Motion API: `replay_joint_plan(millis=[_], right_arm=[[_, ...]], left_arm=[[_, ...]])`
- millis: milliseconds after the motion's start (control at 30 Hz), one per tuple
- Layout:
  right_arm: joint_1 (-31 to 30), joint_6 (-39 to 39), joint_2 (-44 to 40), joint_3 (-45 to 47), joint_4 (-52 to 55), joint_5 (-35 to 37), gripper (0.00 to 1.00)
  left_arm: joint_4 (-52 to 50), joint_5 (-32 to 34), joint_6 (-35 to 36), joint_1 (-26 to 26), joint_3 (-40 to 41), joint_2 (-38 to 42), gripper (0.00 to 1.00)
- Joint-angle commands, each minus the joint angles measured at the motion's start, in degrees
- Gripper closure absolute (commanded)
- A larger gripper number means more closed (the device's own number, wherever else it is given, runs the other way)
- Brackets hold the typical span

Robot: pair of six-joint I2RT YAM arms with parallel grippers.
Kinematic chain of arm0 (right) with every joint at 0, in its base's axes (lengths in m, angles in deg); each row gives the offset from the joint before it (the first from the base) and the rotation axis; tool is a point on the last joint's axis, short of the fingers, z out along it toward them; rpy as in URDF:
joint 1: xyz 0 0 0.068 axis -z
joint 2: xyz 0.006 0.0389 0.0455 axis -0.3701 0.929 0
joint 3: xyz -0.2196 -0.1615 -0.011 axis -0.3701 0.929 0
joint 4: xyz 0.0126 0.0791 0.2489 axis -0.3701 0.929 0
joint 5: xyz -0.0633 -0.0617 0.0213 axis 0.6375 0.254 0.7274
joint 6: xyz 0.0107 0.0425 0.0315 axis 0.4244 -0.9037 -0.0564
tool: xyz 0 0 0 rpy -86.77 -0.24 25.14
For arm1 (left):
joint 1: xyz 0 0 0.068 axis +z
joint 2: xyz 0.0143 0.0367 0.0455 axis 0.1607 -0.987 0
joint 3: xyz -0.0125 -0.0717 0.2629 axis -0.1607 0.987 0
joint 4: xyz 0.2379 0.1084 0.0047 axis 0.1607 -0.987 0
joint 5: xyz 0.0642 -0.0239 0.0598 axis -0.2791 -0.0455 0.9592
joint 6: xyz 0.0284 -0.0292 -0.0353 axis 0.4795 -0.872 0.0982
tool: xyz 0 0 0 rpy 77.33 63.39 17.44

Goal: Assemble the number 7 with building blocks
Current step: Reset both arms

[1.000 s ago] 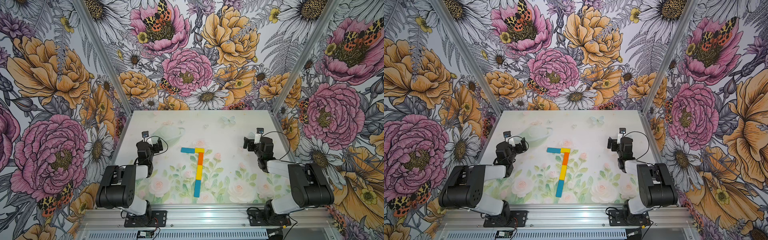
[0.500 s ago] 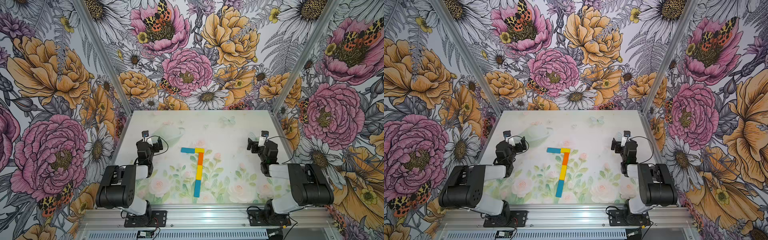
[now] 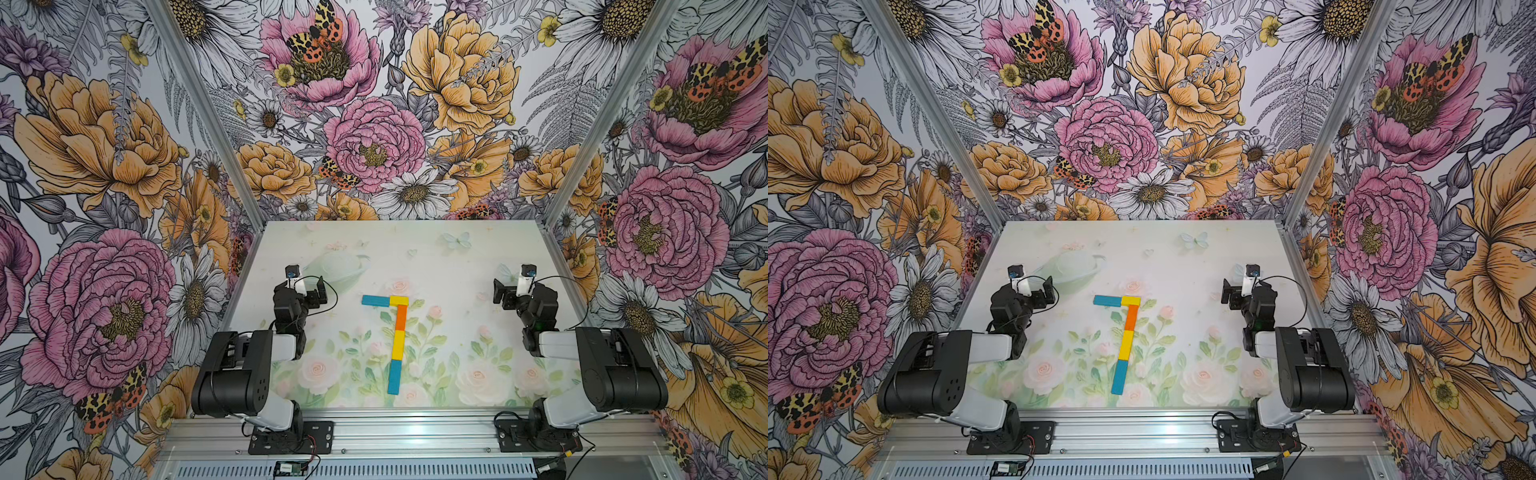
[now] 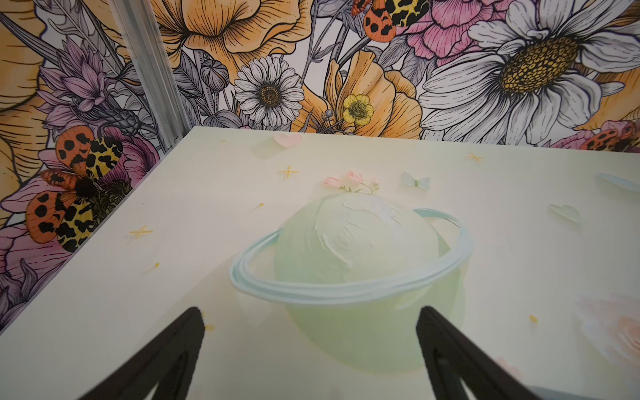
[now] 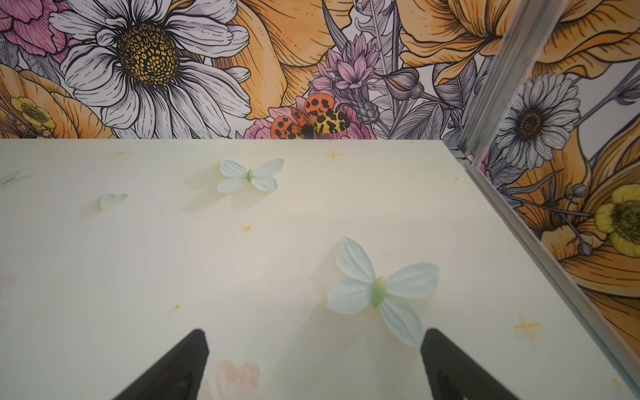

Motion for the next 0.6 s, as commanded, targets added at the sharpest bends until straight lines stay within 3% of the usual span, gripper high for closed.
replay_joint_plan(millis=[0, 567], right_arm=[[-0.23, -0.49, 0.53, -1.54, 0.02, 1.51, 0.01], [-0.67, -0.21, 0.42, -1.59, 0.30, 2.08, 0.01]], left_arm=[[0.25, 1.20, -0.75, 0.64, -0.98, -0.35, 0.01], [0.24, 2.21, -0.27, -0.19, -1.00, -0.36, 0.01]])
